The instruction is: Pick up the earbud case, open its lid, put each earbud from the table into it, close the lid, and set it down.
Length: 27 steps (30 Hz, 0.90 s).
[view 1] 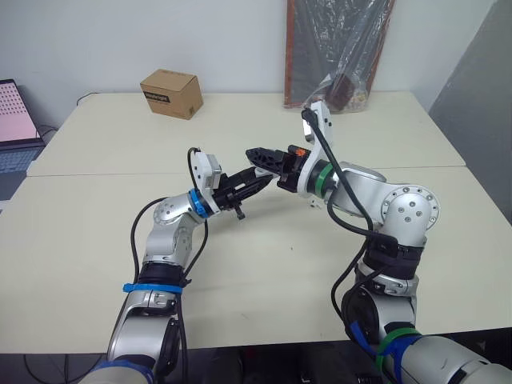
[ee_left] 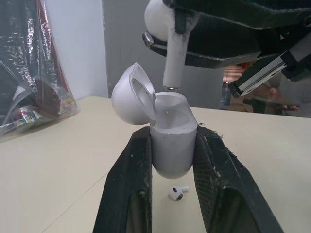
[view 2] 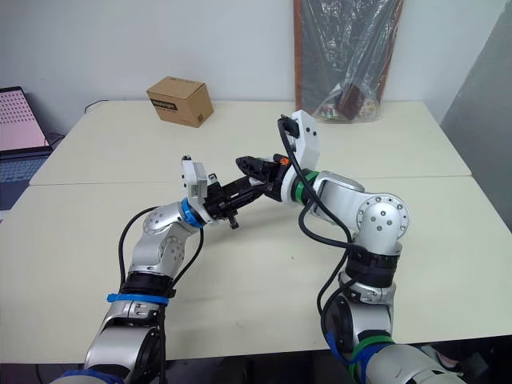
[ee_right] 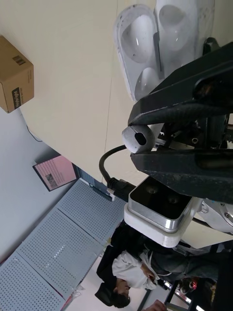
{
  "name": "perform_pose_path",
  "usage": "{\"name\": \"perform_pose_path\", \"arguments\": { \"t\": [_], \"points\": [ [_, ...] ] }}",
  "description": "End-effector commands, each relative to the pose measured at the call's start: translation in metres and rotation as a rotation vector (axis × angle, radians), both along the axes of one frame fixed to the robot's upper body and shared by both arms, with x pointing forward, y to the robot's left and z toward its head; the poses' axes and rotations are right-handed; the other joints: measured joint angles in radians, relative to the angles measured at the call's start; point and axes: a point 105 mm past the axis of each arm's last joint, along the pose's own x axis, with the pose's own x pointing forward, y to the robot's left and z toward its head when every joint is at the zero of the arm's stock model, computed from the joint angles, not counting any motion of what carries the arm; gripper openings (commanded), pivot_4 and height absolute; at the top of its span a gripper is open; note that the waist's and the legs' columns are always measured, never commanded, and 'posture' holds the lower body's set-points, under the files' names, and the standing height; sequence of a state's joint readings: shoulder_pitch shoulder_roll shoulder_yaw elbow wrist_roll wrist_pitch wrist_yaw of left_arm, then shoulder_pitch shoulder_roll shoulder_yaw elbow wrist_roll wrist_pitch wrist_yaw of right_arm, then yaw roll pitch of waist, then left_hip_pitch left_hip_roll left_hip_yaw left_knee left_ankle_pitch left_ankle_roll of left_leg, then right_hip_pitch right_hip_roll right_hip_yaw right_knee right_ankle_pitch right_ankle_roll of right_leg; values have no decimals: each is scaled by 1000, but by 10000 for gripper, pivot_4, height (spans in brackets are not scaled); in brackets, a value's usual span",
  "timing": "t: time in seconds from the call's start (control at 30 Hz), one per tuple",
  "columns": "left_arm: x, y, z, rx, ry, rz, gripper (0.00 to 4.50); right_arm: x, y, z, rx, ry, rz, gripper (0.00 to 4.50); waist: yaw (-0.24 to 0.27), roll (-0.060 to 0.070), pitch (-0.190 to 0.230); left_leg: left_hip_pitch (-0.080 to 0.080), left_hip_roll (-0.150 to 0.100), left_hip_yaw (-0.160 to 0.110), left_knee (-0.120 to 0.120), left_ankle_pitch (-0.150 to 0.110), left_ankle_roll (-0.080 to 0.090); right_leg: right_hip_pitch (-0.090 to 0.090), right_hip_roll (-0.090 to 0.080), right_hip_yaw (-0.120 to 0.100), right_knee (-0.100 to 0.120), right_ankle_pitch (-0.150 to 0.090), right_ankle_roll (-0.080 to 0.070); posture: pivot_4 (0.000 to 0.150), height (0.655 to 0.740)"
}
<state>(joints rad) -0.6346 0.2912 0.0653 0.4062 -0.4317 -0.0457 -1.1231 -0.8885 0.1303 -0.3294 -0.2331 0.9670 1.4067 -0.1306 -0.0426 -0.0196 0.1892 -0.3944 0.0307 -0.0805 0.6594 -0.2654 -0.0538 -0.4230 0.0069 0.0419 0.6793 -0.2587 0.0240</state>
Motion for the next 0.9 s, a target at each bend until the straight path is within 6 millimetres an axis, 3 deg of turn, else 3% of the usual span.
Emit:
{"name": "perform_pose_path", "arguments": {
  "t": [0.03, 0.57, 0.9],
  "points": [
    [-2, 3, 13, -16, -46, -2, 8568, -5, 1, 8, 31, -34, 19, 3735, 0, 0, 0, 0, 0, 0, 0, 0, 0, 0, 0, 0, 0, 0, 0, 1500, 7400],
    [-6, 3, 20, -31, -49, -15, 8568, -1, -4, 0, 20, -16, -10, 3735, 0, 0, 0, 0, 0, 0, 0, 0, 0, 0, 0, 0, 0, 0, 0, 1500, 7400],
    [-8, 7, 14, -15, -41, -6, 8568, 1, -8, 2, 20, -25, -21, 3735, 0, 0, 0, 0, 0, 0, 0, 0, 0, 0, 0, 0, 0, 0, 0, 1500, 7400]
  ]
}}
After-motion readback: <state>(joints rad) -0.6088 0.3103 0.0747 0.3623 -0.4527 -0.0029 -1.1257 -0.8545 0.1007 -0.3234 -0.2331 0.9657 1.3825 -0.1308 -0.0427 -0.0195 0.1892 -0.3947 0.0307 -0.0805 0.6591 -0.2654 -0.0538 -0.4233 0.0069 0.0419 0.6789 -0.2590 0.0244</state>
